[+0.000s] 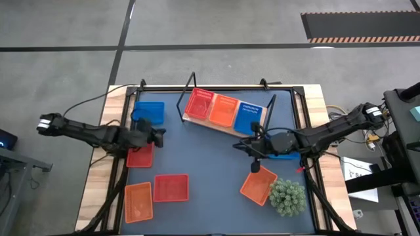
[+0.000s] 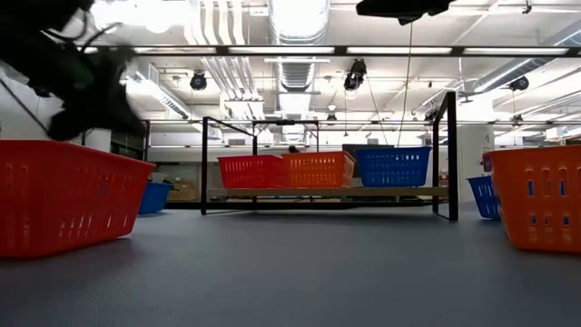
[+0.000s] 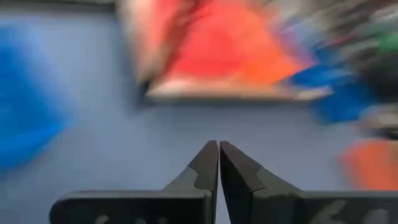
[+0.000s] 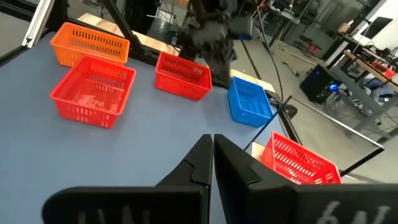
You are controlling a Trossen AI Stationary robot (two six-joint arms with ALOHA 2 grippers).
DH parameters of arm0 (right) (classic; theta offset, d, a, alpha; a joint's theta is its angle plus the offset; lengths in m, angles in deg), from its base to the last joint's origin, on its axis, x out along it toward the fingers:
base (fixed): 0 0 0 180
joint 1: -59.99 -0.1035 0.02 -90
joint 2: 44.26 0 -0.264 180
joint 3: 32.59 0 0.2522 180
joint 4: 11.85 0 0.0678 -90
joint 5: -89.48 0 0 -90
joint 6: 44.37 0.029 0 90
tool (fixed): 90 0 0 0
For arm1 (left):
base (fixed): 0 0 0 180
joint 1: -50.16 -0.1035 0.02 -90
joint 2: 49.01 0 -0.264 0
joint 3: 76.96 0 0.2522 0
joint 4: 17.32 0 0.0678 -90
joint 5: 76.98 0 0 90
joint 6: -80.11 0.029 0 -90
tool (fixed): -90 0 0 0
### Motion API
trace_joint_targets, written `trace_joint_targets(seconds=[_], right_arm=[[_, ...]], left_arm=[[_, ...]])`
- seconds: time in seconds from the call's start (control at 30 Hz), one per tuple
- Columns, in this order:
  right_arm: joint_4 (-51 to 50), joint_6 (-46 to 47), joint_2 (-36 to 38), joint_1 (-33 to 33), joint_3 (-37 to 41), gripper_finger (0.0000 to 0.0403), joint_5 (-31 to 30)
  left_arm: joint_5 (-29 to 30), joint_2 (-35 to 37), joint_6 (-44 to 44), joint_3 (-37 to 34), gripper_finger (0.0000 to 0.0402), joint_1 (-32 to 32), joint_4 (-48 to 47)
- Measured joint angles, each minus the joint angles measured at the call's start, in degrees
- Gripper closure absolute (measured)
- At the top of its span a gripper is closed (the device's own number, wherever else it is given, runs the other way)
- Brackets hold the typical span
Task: Stack baskets on shelf by color
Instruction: Stack the left blue bin on top of the blue bin on the shelf
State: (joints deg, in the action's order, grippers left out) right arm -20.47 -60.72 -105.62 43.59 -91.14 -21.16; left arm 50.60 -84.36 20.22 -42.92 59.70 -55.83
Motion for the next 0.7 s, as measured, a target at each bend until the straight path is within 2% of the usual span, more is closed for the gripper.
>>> trace_joint_targets(seconds=[0.07,0.13,0.23,0.43,0.57,0.63,0.7], right_arm=[[-0.04,-0.56,0.29,0.01,0.02,0.0394,0.02],[-0.13,-1.32,0.55,0.00,0.08,0.0394,0.05],[-0.05,-2.11,0.84,0.01,0.08,0.0394,0.06],[-0.11,-3.31,0.87,0.02,0.08,0.0394,0.08],[-0.16,-4.83,0.87,0.02,0.08,0.0394,0.08],[-0.16,-5.74,0.87,0.02,0.08,0.0394,0.08],[-0.16,-6.46,0.87,0.02,0.08,0.0394,0.10]], left_arm=[[-1.05,-3.65,-8.38,5.05,0.0402,-2.35,-15.22],[-4.67,-7.48,-12.59,9.59,0.0402,-5.46,-27.53],[-9.18,-12.86,-10.41,14.54,0.0402,-10.54,-34.89],[-14.93,-19.93,11.81,19.88,0.0402,-20.75,-33.10],[-21.62,-23.49,42.39,22.37,0.0402,-25.75,-31.93],[-25.98,-24.91,52.95,22.67,0.0402,-26.39,-31.50],[-27.65,-26.31,60.14,23.13,0.0400,-26.62,-30.61]])
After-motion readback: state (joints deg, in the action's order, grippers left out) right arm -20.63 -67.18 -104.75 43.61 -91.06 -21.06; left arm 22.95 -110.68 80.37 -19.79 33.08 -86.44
